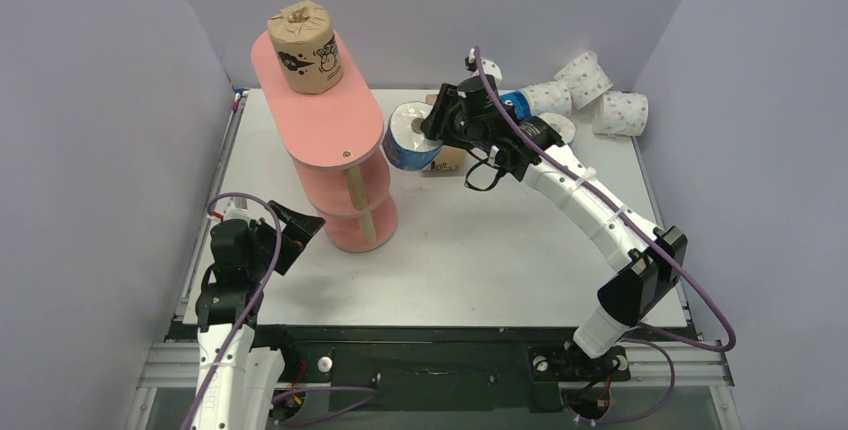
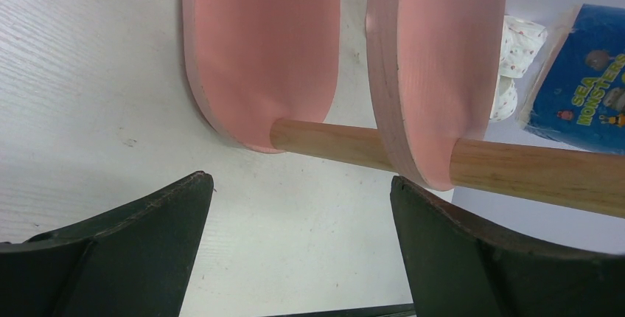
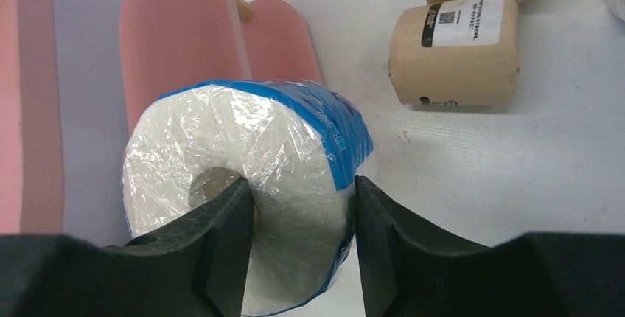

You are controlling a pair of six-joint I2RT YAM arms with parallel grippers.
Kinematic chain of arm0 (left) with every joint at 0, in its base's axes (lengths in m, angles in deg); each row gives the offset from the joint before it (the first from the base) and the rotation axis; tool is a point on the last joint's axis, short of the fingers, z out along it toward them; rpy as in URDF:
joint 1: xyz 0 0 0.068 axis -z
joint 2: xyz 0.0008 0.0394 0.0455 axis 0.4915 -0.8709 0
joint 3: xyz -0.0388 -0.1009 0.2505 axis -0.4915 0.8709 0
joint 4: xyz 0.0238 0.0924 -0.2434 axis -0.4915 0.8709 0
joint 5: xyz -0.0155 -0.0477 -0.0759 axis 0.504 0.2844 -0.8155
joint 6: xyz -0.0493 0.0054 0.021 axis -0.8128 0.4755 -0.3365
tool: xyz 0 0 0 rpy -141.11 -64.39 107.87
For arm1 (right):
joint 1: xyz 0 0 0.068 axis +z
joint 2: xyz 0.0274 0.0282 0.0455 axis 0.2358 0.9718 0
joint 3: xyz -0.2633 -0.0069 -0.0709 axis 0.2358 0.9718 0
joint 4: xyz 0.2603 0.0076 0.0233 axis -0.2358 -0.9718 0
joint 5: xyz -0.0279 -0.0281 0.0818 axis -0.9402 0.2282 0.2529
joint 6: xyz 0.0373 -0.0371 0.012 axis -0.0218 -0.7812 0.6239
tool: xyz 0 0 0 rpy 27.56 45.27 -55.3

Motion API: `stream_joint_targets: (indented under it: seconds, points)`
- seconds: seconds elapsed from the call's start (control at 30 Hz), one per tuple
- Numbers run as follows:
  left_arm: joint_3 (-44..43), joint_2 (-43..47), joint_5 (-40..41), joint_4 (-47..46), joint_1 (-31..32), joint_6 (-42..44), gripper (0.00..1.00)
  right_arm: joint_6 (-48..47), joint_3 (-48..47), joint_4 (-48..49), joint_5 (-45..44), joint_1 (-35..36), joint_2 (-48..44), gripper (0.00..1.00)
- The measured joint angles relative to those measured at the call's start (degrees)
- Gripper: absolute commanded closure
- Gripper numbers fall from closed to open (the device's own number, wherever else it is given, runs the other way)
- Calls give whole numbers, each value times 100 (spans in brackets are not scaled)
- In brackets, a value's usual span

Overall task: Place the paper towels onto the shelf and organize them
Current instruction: Place the paper towel on the shelf.

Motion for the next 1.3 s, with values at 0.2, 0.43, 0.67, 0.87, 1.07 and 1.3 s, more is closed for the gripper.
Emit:
stream_joint_targets:
  seconds: [0.2,0.43,0.67,0.87,1.07,1.3]
  points:
    - [0,20,0,0,0,0,11,98,-229,96,144,33,310,64]
    - [0,55,0,2,0,-2,11,116,-555,122,199,197,758,64]
    - [0,85,0,33,0,-2,11,162,-756,129,398,389,892,64]
    - [0,87,0,50,0,-2,11,203,-767,144,435,501,898,62]
    - [0,114,0,50,0,-7,11,232,-785,144,444,575,903,53]
    - [0,114,0,50,0,-11,11,376,-787,243,608,651,905,40]
